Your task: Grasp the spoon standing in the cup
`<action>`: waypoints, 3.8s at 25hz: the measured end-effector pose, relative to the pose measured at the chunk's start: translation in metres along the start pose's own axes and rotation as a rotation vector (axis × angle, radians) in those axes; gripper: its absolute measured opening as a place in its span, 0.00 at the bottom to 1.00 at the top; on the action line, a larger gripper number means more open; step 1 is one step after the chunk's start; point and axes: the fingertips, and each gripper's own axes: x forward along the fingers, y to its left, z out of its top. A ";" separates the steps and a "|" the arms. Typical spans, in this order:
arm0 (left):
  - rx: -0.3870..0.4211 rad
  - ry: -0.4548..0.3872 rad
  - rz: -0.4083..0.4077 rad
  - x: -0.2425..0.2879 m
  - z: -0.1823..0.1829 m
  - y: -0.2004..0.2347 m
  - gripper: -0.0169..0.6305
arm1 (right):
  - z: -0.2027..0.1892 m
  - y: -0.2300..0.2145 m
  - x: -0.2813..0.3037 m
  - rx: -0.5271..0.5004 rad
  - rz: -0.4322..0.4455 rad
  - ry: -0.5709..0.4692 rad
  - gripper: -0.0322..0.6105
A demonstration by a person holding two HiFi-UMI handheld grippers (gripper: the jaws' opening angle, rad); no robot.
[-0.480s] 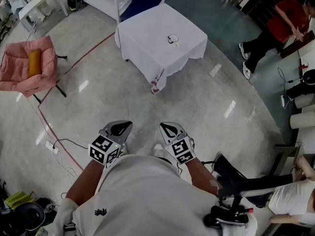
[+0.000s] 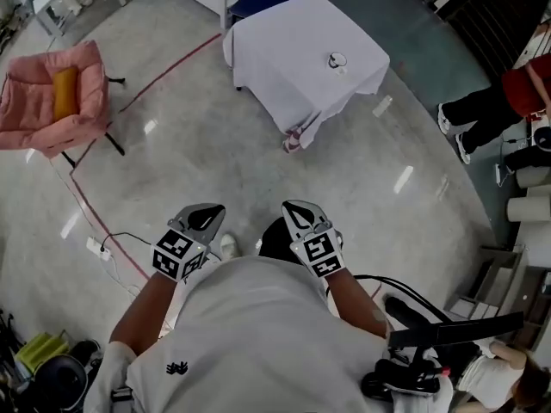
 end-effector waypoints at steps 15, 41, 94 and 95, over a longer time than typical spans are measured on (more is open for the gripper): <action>0.137 0.038 -0.030 0.181 0.161 0.116 0.05 | 0.036 -0.261 0.117 0.099 -0.118 -0.043 0.17; 0.227 0.101 -0.309 0.418 0.359 0.305 0.05 | -0.008 -0.588 0.330 0.081 -0.389 0.303 0.28; 0.239 0.088 -0.347 0.441 0.343 0.220 0.05 | 0.079 -0.565 0.216 0.100 -0.371 0.104 0.13; 0.237 0.082 -0.342 0.438 0.341 0.217 0.05 | 0.081 -0.559 0.211 0.098 -0.365 0.097 0.13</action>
